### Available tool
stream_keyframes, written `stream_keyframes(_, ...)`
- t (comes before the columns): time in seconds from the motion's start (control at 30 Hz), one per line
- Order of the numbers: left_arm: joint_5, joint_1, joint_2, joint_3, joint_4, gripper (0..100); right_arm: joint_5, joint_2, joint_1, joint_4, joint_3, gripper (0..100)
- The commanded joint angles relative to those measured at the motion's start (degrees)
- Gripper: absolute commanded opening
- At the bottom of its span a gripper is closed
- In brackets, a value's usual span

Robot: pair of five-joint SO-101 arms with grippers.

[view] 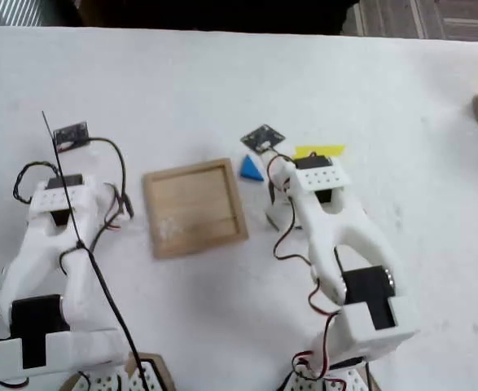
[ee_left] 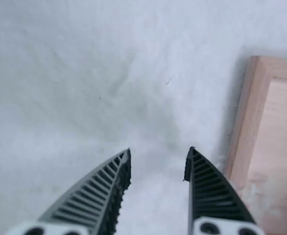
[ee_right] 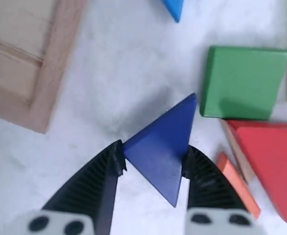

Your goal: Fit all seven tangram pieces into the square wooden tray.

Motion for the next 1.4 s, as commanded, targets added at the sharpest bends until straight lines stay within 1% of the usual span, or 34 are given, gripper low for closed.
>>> stream_keyframes(0.0,-0.7,-0.5,-0.1,-2.7,-1.1,20,-1.4,-9.5,-1.9,4.4,-1.6,8.0)
stream_keyframes(0.07,-0.7,-0.5,-0.1,-2.8,-1.1,20,-1.8,-12.6,-3.2,6.4,-1.6,8.0)
stream_keyframes(0.2,-0.7,-0.6,-0.3,-2.8,-1.1,20,-7.4,-17.5,-6.7,8.0,-1.6,8.0)
stream_keyframes(0.37,-0.7,-0.7,-0.6,-2.7,-0.9,20,-9.1,-18.8,-15.5,7.5,-1.7,8.0)
stream_keyframes(0.47,-0.7,-2.3,-0.6,-3.0,-1.0,20,-9.1,-18.6,-20.3,4.2,-1.7,8.0)
stream_keyframes(0.57,-0.7,-3.0,-0.6,-3.0,-1.0,20,-9.1,-18.5,-22.7,-1.0,-1.6,8.2)
stream_keyframes(0.67,-0.7,-3.0,-0.6,-3.1,-1.1,20,-9.3,-17.6,-24.2,-6.4,-1.6,8.3)
stream_keyframes(0.77,-0.7,-3.0,-0.6,-3.1,-1.1,20,-12.0,-14.3,-25.9,-10.2,-1.7,8.4)
stream_keyframes(0.9,-0.7,-3.0,-0.2,-3.8,-1.1,20,-12.7,-9.4,-26.5,-15.0,-1.8,8.4)
stream_keyframes(1.0,-0.7,-3.0,-0.2,-3.8,-1.1,20,-12.5,-5.9,-26.4,-16.2,-3.8,10.9)
stream_keyframes(1.1,-0.7,-3.0,-0.2,-3.8,-1.5,20,-12.7,-2.8,-26.2,-15.6,-6.2,18.1)
stream_keyframes(1.17,-0.7,-3.0,-0.2,-3.7,-1.8,20,-12.7,-1.8,-26.1,-13.1,-7.8,20.3)
stream_keyframes(1.3,-0.7,-3.0,-0.2,-3.7,-1.8,20,-13.5,-4.9,-24.9,-3.1,-11.2,16.6)
stream_keyframes(1.37,-0.7,-2.9,-0.2,-3.7,-1.8,20,-16.6,-8.4,-22.8,1.1,-11.5,13.4)
